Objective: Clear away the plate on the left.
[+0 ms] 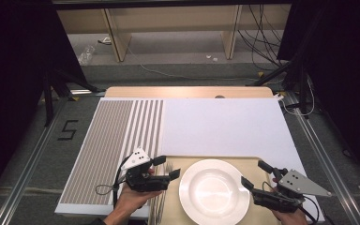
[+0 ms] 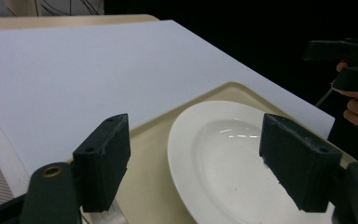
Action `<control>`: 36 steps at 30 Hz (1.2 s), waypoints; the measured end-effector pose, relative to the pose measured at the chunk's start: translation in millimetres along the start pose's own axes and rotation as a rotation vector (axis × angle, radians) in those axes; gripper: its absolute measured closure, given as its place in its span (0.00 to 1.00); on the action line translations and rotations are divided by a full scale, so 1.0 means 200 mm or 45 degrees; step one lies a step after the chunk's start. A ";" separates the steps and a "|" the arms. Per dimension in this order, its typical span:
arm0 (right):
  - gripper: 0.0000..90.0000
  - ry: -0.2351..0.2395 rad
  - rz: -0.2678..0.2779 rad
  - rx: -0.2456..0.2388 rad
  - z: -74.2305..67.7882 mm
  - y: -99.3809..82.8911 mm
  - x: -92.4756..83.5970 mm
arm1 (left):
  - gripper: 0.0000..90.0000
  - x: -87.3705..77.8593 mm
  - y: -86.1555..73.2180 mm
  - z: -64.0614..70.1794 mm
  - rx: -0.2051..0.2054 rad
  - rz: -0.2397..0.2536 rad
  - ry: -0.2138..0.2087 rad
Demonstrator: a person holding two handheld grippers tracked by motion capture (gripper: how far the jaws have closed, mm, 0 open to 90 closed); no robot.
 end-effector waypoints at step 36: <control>0.25 0.007 0.000 0.017 0.00 0.00 0.00 | 0.19 -0.18 -0.04 -0.06 0.167 0.107 0.164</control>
Point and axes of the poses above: each handheld gripper's, and its own axes: x roughly forward along the jaws, y roughly out of its top, z roughly to its right, the point moved 2 cm from there along x, roughly forward along the jaws, and after that the axes turned 15 degrees about x, right-handed, at the moved point
